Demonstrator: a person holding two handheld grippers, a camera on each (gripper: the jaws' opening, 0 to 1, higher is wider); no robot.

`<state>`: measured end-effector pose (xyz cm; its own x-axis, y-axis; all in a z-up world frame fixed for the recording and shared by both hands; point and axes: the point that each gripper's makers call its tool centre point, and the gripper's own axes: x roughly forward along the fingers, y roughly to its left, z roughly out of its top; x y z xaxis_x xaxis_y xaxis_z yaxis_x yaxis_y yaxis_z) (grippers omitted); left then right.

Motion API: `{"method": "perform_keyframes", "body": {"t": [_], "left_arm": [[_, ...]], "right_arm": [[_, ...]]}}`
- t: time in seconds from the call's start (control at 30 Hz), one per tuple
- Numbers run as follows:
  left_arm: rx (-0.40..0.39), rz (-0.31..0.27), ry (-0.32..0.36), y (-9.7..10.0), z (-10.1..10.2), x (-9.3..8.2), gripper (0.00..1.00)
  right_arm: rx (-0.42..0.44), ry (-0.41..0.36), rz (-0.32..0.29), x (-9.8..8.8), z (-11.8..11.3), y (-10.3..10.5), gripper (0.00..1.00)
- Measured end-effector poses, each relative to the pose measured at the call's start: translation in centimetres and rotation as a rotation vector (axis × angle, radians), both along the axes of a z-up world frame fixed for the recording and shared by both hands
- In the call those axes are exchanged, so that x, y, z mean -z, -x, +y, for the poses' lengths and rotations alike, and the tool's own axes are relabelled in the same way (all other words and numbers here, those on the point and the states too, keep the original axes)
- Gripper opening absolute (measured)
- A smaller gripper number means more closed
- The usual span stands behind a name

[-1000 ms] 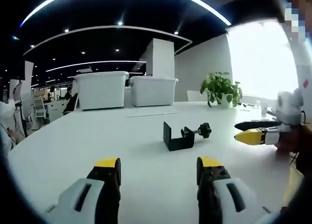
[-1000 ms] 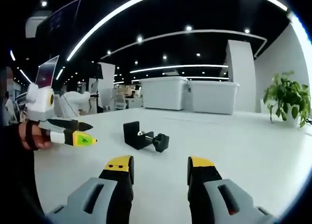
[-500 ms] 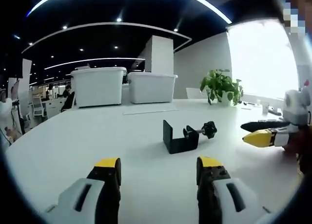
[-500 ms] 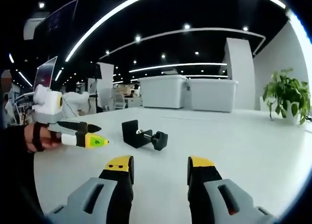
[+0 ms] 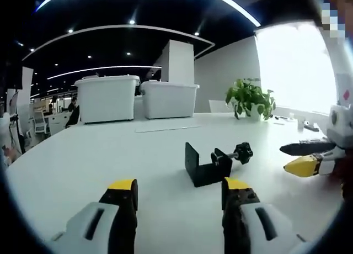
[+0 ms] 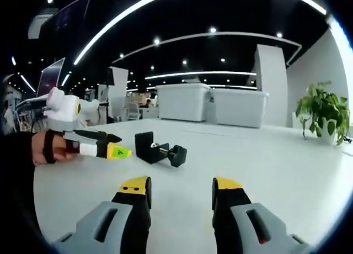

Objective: Clamp the fixed fixture on the desktop, loosen the retaining clip, secure it to the edge of the desk, and tighten the retaining clip.

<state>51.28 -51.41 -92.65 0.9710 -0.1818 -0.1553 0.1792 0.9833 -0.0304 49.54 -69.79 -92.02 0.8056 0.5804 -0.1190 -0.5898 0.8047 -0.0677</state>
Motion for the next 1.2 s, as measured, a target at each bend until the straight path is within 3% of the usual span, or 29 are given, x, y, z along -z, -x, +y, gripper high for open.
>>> {"method": "perform_keyframes", "body": {"t": [0.23,0.43,0.73,1.2], "left_arm": [[-0.009,-0.007,-0.021,-2.0,-0.1,0.0,0.59],[-0.012,-0.018,-0.041,-2.4,-0.1,-0.1,0.58],[-0.036,-0.006,0.0,-3.7,0.6,0.0,0.58],[-0.038,-0.006,-0.028,-4.7,0.8,0.1,0.57]], "right_arm": [[-0.002,0.013,-0.002,0.1,0.0,0.1,0.43],[0.005,0.005,-0.001,0.1,-0.1,0.0,0.43],[0.006,-0.003,0.005,0.1,-0.2,0.0,0.43],[0.016,-0.029,0.013,-0.1,-0.6,-0.3,0.43]]}}
